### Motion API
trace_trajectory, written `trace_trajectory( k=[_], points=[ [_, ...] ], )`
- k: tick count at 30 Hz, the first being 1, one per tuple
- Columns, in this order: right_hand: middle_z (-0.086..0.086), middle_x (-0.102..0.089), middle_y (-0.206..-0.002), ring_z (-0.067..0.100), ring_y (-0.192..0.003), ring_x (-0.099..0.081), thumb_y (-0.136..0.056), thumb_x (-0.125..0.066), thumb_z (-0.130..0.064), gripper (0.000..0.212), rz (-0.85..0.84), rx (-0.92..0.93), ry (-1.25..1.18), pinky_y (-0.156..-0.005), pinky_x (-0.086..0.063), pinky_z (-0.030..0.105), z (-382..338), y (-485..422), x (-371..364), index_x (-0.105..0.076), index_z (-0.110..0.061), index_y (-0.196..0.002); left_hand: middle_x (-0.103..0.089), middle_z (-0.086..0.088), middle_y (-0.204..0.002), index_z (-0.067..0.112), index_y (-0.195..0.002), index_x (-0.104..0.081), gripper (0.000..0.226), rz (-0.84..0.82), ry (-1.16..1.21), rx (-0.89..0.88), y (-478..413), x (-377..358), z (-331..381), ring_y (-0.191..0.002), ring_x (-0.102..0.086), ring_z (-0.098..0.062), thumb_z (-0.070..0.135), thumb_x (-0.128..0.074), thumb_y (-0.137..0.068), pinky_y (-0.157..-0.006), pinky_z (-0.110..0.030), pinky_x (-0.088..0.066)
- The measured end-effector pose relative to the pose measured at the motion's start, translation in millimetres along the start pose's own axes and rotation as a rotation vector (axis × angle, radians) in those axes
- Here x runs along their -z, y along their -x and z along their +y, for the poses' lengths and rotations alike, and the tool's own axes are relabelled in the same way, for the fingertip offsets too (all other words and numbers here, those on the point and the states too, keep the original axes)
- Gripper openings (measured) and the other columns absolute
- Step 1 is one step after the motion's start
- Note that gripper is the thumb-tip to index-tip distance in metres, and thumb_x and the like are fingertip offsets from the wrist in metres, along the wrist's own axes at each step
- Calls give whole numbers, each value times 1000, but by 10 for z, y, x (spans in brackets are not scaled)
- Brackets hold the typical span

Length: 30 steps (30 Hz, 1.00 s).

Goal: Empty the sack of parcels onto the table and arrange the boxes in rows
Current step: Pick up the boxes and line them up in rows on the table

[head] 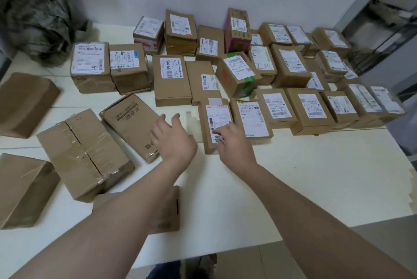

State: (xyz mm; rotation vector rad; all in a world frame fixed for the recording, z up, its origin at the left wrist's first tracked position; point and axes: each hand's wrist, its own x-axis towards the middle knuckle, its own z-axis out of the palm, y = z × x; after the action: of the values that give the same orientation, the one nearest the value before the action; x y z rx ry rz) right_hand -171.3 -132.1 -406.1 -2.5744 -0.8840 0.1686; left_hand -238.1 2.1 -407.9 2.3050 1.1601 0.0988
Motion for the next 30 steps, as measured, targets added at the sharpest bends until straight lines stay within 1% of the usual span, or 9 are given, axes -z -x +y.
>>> trace_trajectory(
  k=[5,10,14,17,21,23,25,27,30],
  points=[
    [10,-35,-146,27,-139,-27,-90,-63,-34,56,-278,84,-1,-110,-34,38,-673,-276,-464,-47,-17,-141,-18,-21,-156,18,-142,-38,61,214,-99,284,-234,392,-605,-145,-13,-38,33,-59,-87,-117,-60,-4],
    [16,14,-161,41,-147,15,-74,-68,-63,97,-508,-4,132,-119,-2,57,-1200,-438,-1001,-21,-27,-150,6,-16,-161,27,-153,-13,103,40,-176,567,-293,684,-1103,-149,6,-37,62,-68,-74,-105,-78,-4],
    [21,-7,-155,42,-137,-14,-70,-74,-52,84,-393,-44,203,-113,-25,48,-1239,-300,-1149,-34,-19,-136,7,-15,-160,31,-153,-6,102,-14,-129,523,-211,638,-1164,-148,10,-36,59,-64,-74,-104,-78,-9],
    [15,-19,-147,36,-129,-22,-69,-71,-51,83,-385,-71,98,-108,-32,40,-1160,-227,-1039,-34,-21,-137,1,-13,-158,33,-151,-13,97,22,-85,471,-183,638,-1176,-147,4,-35,61,-61,-72,-104,-75,-13],
    [-3,-49,-130,19,-120,-47,-72,-70,-44,68,-591,-291,-505,-101,-43,35,-1056,-265,-709,-42,-34,-134,-7,-8,-159,39,-151,-13,102,46,101,395,-171,732,-1171,-146,-8,-31,62,-66,-67,-106,-66,-22],
    [1,-60,-108,17,-99,-57,-85,-61,-28,42,-672,-422,-845,-96,-49,39,-1027,-234,-574,-51,-26,-125,-11,-5,-159,42,-151,-12,103,22,248,356,-154,753,-1154,-145,-10,-28,60,-69,-67,-107,-61,-24],
    [7,-61,-98,19,-95,-57,-91,-53,-17,24,-687,-495,-1059,-98,-51,45,-995,-174,-514,-57,-16,-115,-13,0,-159,44,-151,-12,104,0,358,314,-99,744,-1137,-145,-10,-26,59,-71,-66,-109,-58,-24],
    [7,-67,-109,19,-104,-64,-89,-62,-28,34,-681,-486,-1109,-96,-53,50,-976,-100,-516,-57,-15,-120,-16,0,-159,42,-152,-15,107,-23,467,274,-2,755,-1105,-145,-12,-25,58,-70,-61,-112,-54,-24],
    [5,-66,-126,19,-110,-67,-88,-72,-34,52,-607,-502,-1088,-85,-60,43,-1025,13,-518,-50,-17,-132,-28,-2,-155,35,-153,-22,109,-77,664,210,120,747,-1110,-143,-23,-25,54,-66,-55,-116,-46,-25]
  ],
)
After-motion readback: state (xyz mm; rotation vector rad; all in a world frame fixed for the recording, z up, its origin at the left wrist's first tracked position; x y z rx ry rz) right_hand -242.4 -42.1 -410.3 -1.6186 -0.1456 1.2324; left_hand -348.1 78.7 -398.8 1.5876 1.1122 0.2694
